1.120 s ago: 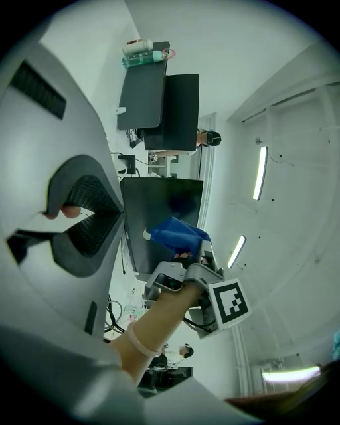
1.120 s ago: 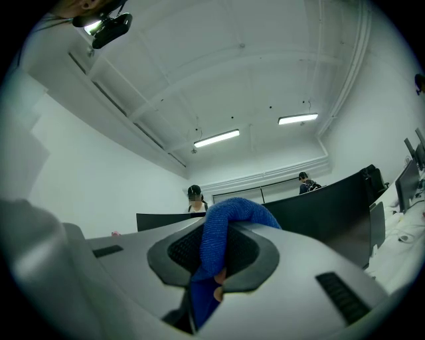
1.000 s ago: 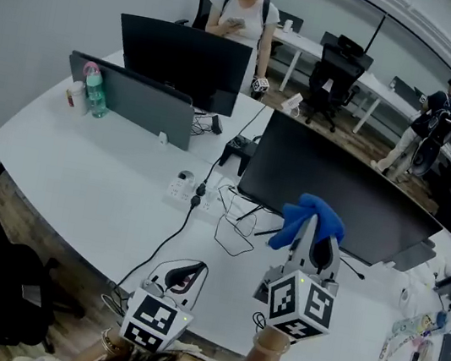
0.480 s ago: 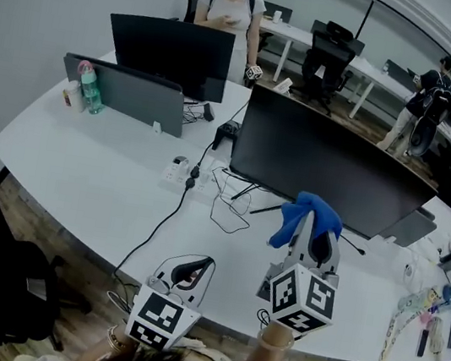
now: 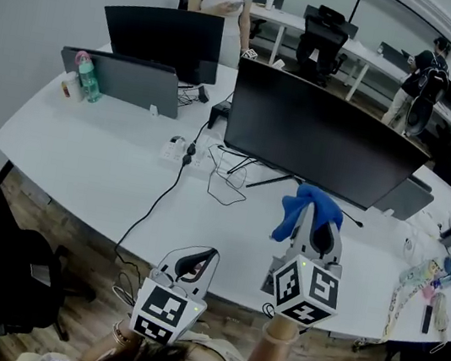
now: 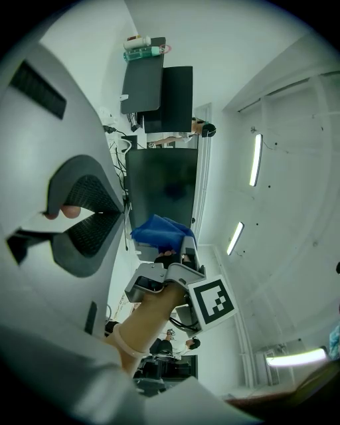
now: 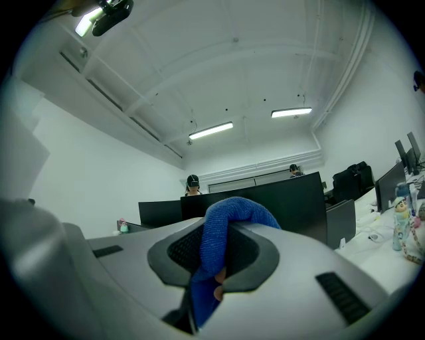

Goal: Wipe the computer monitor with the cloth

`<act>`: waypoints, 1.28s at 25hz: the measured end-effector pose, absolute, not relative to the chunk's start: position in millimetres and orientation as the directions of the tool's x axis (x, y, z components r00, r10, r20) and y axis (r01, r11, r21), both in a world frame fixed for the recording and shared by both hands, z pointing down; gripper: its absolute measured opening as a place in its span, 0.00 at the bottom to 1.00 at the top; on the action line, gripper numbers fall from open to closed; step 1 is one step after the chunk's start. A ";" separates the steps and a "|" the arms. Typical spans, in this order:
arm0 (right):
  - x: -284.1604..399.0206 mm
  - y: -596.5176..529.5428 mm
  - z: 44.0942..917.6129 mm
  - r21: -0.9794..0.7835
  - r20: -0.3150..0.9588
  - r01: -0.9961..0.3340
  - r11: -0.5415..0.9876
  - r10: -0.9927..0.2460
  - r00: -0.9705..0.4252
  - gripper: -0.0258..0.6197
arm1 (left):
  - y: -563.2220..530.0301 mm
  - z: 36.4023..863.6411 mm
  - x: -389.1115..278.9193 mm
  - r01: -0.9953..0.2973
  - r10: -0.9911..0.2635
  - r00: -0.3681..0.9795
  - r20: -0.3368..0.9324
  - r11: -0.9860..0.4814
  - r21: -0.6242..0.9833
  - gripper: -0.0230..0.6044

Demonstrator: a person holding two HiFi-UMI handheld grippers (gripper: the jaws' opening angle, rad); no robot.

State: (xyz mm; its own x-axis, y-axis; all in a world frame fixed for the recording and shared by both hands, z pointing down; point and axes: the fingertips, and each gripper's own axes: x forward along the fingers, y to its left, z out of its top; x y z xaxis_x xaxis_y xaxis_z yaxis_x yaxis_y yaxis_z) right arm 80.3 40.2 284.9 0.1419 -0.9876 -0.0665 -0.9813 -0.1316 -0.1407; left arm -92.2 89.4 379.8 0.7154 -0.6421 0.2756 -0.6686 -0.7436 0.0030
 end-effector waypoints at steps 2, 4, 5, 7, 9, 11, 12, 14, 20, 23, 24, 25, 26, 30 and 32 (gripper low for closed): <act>82.3 50.4 286.7 -0.145 -0.065 -0.981 -0.130 -0.988 0.140 0.13 | 99.5 381.8 -90.6 -0.668 -0.641 0.715 0.279 -0.744 0.006 0.05; 84.0 59.2 288.4 -0.143 -0.062 -0.982 -0.127 -0.989 0.137 0.13 | 109.0 383.4 -88.3 -0.668 -0.639 0.715 0.282 -0.744 0.009 0.05; 84.8 63.6 289.4 -0.141 -0.060 -0.982 -0.125 -0.989 0.135 0.13 | 113.4 383.5 -87.1 -0.669 -0.641 0.715 0.281 -0.743 0.009 0.05; 86.1 72.2 291.6 -0.137 -0.054 -0.983 -0.121 -0.990 0.129 0.13 | 121.3 383.3 -84.5 -0.672 -0.644 0.714 0.275 -0.741 0.009 0.05; 86.5 80.6 294.9 -0.134 -0.049 -0.984 -0.116 -0.991 0.123 0.13 | 128.3 384.7 -82.6 -0.674 -0.647 0.712 0.272 -0.739 0.005 0.05; 88.5 89.1 298.1 -0.134 -0.046 -0.985 -0.111 -0.992 0.118 0.13 | 135.9 386.4 -79.3 -0.673 -0.649 0.711 0.270 -0.739 -0.003 0.05; 90.7 93.1 299.3 -0.134 -0.045 -0.985 -0.111 -0.992 0.118 0.13 | 140.1 386.9 -76.9 -0.672 -0.648 0.712 0.269 -0.740 -0.004 0.05; 96.4 100.1 301.2 -0.136 -0.042 -0.984 -0.116 -0.991 0.123 0.13 | 148.3 387.3 -72.7 -0.670 -0.646 0.714 0.270 -0.742 -0.002 0.05; 106.5 116.2 308.2 -0.142 -0.033 -0.983 -0.118 -0.992 0.124 0.13 | 164.6 388.7 -68.1 -0.681 -0.660 0.702 0.266 -0.732 -0.019 0.05; 108.1 120.9 310.5 -0.140 -0.032 -0.984 -0.110 -0.993 0.116 0.13 | 171.2 388.3 -64.6 -0.685 -0.668 0.698 0.258 -0.728 -0.029 0.05; 108.3 122.6 311.7 -0.143 -0.031 -0.984 -0.109 -0.993 0.114 0.13 | 173.9 388.8 -64.0 -0.686 -0.668 0.698 0.258 -0.727 -0.030 0.05; 108.5 124.3 312.6 -0.146 -0.031 -0.983 -0.107 -0.993 0.113 0.13 | 176.1 389.3 -63.7 -0.686 -0.669 0.697 0.258 -0.727 -0.031 0.05; 108.7 125.7 313.3 -0.149 -0.032 -0.983 -0.107 -0.993 0.113 0.13 | 177.7 389.7 -63.7 -0.686 -0.670 0.697 0.257 -0.727 -0.033 0.05; 110.9 130.0 315.4 -0.149 -0.030 -0.983 -0.110 -0.993 0.116 0.13 | 181.3 390.4 -63.6 -0.685 -0.671 0.696 0.254 -0.727 -0.042 0.05; 111.8 132.9 317.1 -0.150 -0.028 -0.982 -0.113 -0.993 0.118 0.13 | 183.3 390.3 -63.7 -0.684 -0.669 0.698 0.256 -0.729 -0.038 0.05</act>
